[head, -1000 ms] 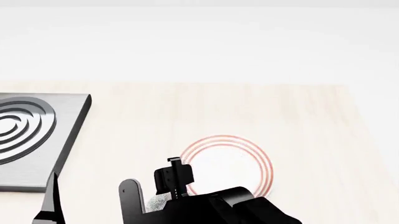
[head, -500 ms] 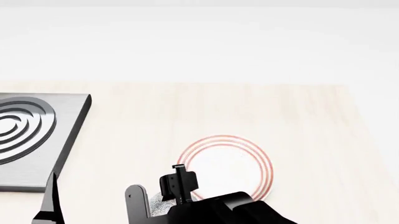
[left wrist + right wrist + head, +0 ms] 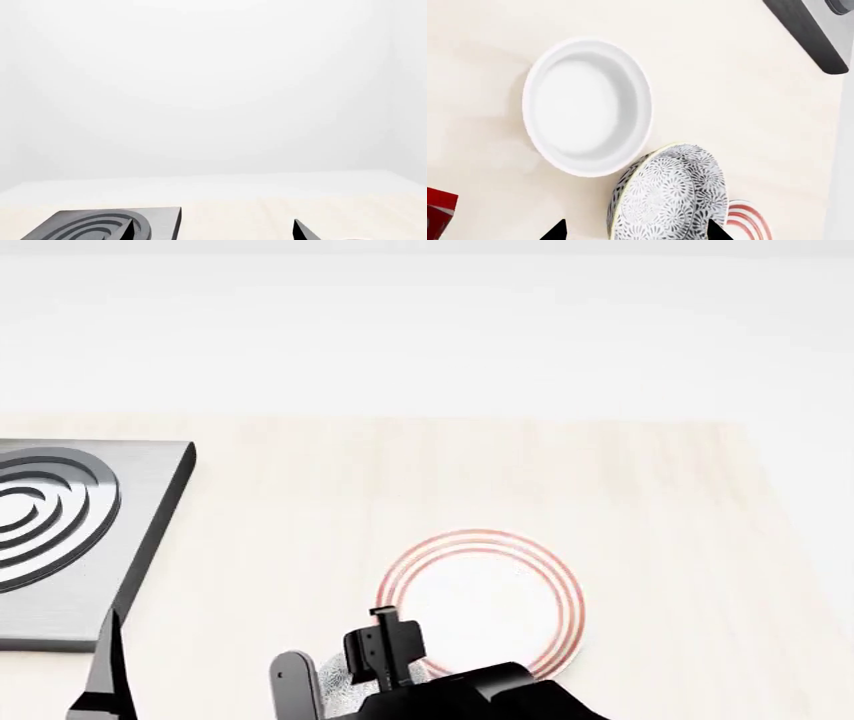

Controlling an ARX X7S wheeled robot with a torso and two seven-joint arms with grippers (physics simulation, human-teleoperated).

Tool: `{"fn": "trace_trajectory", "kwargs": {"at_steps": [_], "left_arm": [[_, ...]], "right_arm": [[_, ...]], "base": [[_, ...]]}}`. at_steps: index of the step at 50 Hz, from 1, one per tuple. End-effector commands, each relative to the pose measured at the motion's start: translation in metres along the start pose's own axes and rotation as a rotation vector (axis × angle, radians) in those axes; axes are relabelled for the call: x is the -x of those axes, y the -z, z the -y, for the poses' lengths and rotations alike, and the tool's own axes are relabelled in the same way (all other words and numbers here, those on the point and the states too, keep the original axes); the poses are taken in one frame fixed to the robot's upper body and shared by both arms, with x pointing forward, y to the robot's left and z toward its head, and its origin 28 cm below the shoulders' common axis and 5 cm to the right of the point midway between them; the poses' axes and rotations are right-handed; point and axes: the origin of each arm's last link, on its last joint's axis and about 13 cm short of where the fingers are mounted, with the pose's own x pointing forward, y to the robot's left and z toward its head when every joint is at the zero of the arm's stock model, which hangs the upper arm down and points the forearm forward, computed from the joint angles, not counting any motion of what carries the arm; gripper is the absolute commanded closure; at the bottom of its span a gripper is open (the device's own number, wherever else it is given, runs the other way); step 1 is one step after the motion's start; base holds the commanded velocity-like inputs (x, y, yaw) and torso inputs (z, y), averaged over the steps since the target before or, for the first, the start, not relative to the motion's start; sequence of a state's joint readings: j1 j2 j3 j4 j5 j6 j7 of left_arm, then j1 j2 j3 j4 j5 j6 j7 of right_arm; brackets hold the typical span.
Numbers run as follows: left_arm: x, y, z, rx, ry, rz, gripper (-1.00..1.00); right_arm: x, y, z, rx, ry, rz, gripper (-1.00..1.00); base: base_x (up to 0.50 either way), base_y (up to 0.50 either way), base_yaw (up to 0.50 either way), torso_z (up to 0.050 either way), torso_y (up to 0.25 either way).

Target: Pick the akita bowl between the plate and the ramekin and place it on the plate.

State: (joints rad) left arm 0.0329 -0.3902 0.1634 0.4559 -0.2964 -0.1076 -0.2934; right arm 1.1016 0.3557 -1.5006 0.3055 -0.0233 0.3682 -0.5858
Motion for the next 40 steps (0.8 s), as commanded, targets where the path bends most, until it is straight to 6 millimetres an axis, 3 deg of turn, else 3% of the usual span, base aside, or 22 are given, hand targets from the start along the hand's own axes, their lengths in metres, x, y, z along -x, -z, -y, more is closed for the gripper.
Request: {"fn": "trace_trajectory", "kwargs": {"at_steps": [1, 16, 17, 40], "left_arm": [[-0.0005, 0.0000, -0.0015, -0.010, 0.000, 0.012, -1.00], [-0.0005, 0.0001, -0.0018, -0.011, -0.002, 0.013, -1.00], [-0.0006, -0.0003, -0.0017, -0.011, -0.002, 0.014, -1.00], [-0.0004, -0.0016, -0.0017, -0.012, -0.001, 0.015, -1.00]], "right_arm": [[-0.0020, -0.0110, -0.0025, 0.031, -0.065, 0.025, -1.00], [-0.0077, -0.0052, -0.0028, 0.038, -0.054, -0.014, -1.00], [-0.0075, -0.0046, -0.0026, 0.042, -0.051, -0.013, 1.00], [-0.0074, -0.0026, -0.0012, 0.064, -0.036, -0.030, 1.00]], "base": [[0.00, 0.00, 0.00, 0.000, 0.000], [0.00, 0.00, 0.00, 0.000, 0.000], [0.00, 0.00, 0.00, 0.000, 0.000], [0.00, 0.00, 0.00, 0.000, 0.000]]}}
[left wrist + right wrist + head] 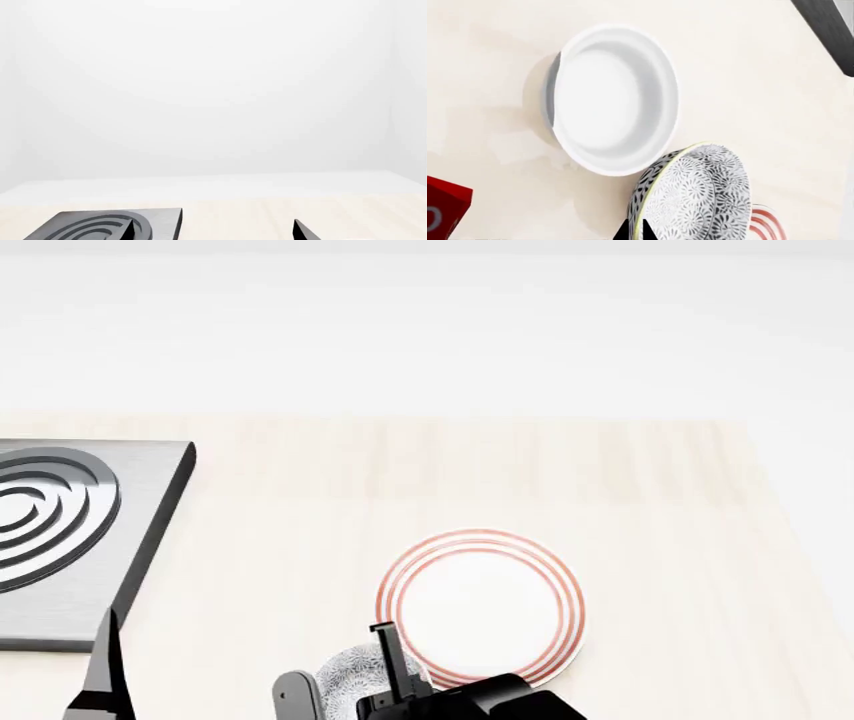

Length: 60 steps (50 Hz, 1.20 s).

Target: Pick the akita bowl between the plate and the ramekin and place it on the plate.

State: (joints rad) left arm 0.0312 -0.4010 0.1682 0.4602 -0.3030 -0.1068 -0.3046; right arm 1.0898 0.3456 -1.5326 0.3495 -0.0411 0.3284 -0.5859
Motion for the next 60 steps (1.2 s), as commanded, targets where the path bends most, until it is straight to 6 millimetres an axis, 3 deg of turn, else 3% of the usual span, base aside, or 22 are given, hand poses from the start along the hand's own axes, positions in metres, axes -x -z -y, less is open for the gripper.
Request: {"fn": "trace_trajectory", "kwargs": {"at_steps": [1, 13, 34, 52, 60], "left_arm": [[0.000, -0.001, -0.001, -0.010, 0.000, 0.013, -1.00], [0.000, -0.003, -0.001, -0.010, 0.000, 0.019, -1.00], [0.004, -0.004, 0.005, -0.003, 0.029, 0.018, -1.00], [0.004, -0.004, 0.005, -0.002, 0.028, 0.018, -1.00], [0.004, -0.003, 0.005, -0.003, 0.027, 0.014, -1.00]], "right_arm": [[0.002, -0.006, 0.006, 0.036, -0.003, -0.018, 1.00], [0.020, -0.011, 0.010, 0.057, 0.020, -0.027, 1.00], [0.071, -0.013, 0.020, 0.059, 0.109, -0.077, 1.00], [0.083, -0.001, 0.026, 0.032, 0.140, -0.142, 1.00], [0.081, 0.016, 0.037, -0.011, 0.176, -0.200, 1.00]], "base": [[0.00, 0.00, 0.00, 0.000, 0.000], [0.00, 0.00, 0.00, 0.000, 0.000], [0.00, 0.00, 0.00, 0.000, 0.000], [0.00, 0.00, 0.00, 0.000, 0.000], [0.00, 0.00, 0.00, 0.000, 0.000]]}}
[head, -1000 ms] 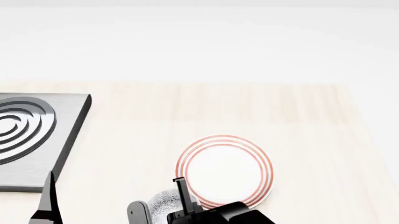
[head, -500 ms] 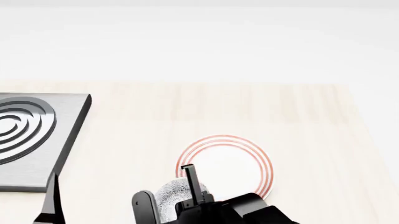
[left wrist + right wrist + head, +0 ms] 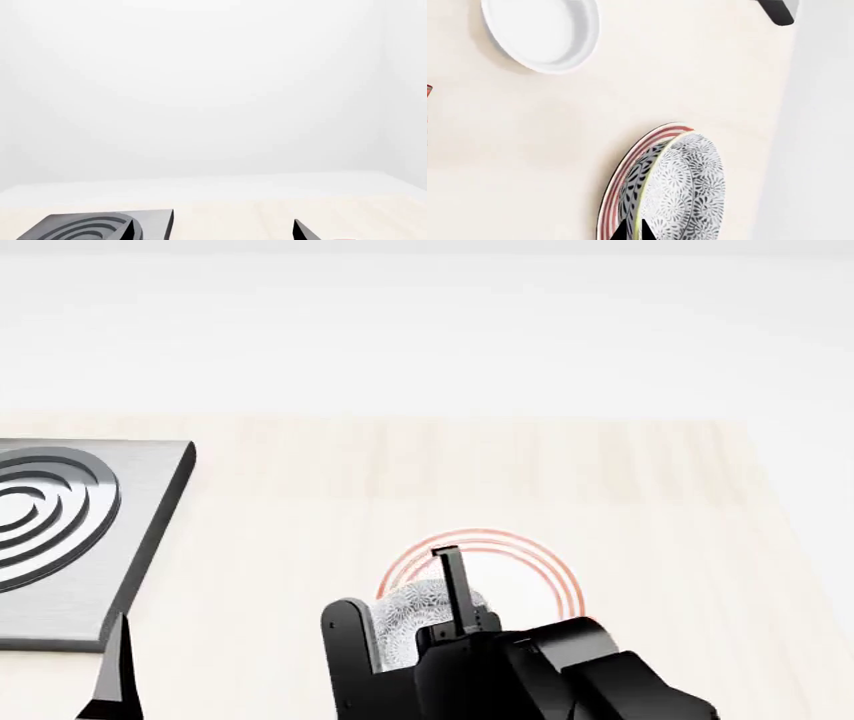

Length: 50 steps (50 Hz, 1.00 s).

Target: Pick the akita bowl between the plate and the ramekin and place it on the plate.

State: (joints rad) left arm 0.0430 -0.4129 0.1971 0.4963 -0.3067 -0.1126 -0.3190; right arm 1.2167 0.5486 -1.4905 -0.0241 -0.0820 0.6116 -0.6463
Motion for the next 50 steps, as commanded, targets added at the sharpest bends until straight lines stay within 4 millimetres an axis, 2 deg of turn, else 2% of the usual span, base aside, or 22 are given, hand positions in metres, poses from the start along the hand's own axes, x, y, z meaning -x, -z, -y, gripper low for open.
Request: {"fn": "trace_trajectory", "kwargs": {"at_steps": [1, 11, 16, 22, 35, 50], "left_arm": [[-0.001, 0.001, -0.001, -0.011, 0.001, 0.010, -1.00], [-0.001, 0.001, -0.002, -0.014, 0.004, 0.008, -1.00], [-0.002, 0.002, -0.002, -0.014, 0.007, 0.008, -1.00], [-0.002, 0.002, -0.003, -0.013, 0.003, 0.006, -1.00], [-0.002, 0.003, -0.004, -0.015, -0.001, 0.010, -1.00], [-0.002, 0.003, -0.004, -0.019, -0.005, 0.027, -1.00]], "right_arm": [[0.002, 0.010, 0.019, -0.011, 0.056, -0.069, 1.00], [-0.014, 0.029, 0.031, -0.060, 0.085, -0.132, 1.00], [-0.020, 0.030, 0.031, -0.062, 0.091, -0.131, 1.00], [-0.036, 0.036, 0.031, -0.076, 0.130, -0.136, 1.00], [-0.056, 0.041, 0.021, -0.091, 0.153, -0.133, 1.00], [-0.063, 0.042, 0.016, -0.108, 0.156, -0.123, 1.00]], "base": [[0.00, 0.00, 0.00, 0.000, 0.000], [0.00, 0.00, 0.00, 0.000, 0.000], [0.00, 0.00, 0.00, 0.000, 0.000], [0.00, 0.00, 0.00, 0.000, 0.000], [0.00, 0.00, 0.00, 0.000, 0.001], [0.00, 0.00, 0.00, 0.000, 0.000]]}}
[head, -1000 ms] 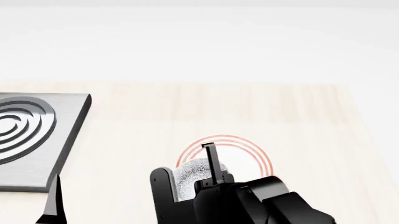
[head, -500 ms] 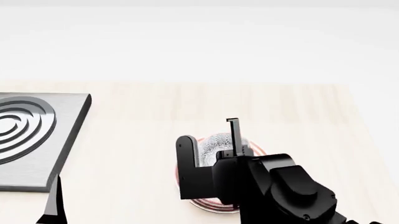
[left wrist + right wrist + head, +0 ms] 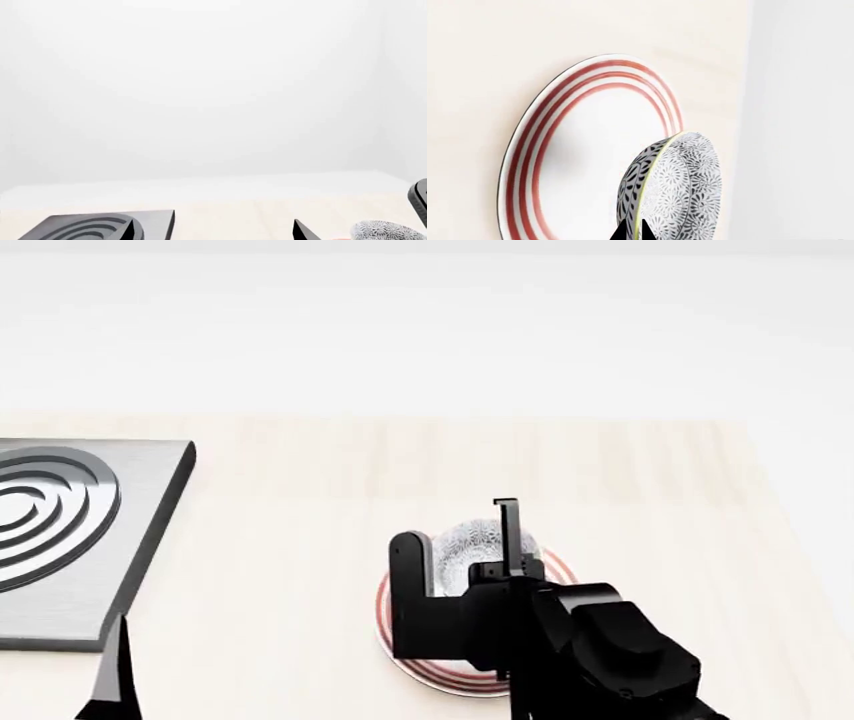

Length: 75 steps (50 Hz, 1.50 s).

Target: Pick the akita bowl between the plate and the ramekin and place it on the plate.

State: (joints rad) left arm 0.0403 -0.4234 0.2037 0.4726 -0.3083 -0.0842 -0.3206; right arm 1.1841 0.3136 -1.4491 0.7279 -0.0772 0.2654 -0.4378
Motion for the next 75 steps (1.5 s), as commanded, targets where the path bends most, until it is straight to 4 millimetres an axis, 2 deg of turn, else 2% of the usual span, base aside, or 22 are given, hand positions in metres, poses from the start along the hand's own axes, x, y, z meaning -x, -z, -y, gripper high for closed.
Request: {"fn": "trace_trajectory", "kwargs": {"at_steps": [1, 24, 42, 53, 62, 75], "left_arm": [[-0.001, 0.000, -0.002, -0.016, -0.008, 0.023, -1.00], [-0.002, -0.001, -0.003, 0.025, -0.003, 0.019, -1.00], [-0.002, -0.001, -0.005, 0.024, 0.000, 0.022, -1.00], [-0.001, 0.000, -0.005, 0.014, 0.006, 0.036, -1.00], [0.000, 0.000, -0.004, 0.017, 0.016, 0.040, -1.00], [-0.001, 0.000, -0.005, 0.031, 0.004, 0.035, -1.00]], "right_arm": [[-0.006, -0.007, 0.001, 0.019, 0.006, 0.005, 1.00], [-0.009, -0.004, -0.002, 0.027, -0.011, -0.009, 1.00], [-0.020, -0.007, 0.006, -0.003, 0.043, -0.005, 1.00], [-0.022, -0.007, 0.003, 0.001, 0.029, -0.003, 1.00], [-0.022, -0.006, 0.000, 0.001, 0.019, -0.004, 1.00], [-0.022, -0.006, -0.001, -0.002, 0.014, -0.007, 1.00]], "base": [[0.00, 0.00, 0.00, 0.000, 0.000], [0.00, 0.00, 0.00, 0.000, 0.000], [0.00, 0.00, 0.00, 0.000, 0.001], [0.00, 0.00, 0.00, 0.000, 0.000], [0.00, 0.00, 0.00, 0.000, -0.205], [0.00, 0.00, 0.00, 0.000, -0.006]]}}
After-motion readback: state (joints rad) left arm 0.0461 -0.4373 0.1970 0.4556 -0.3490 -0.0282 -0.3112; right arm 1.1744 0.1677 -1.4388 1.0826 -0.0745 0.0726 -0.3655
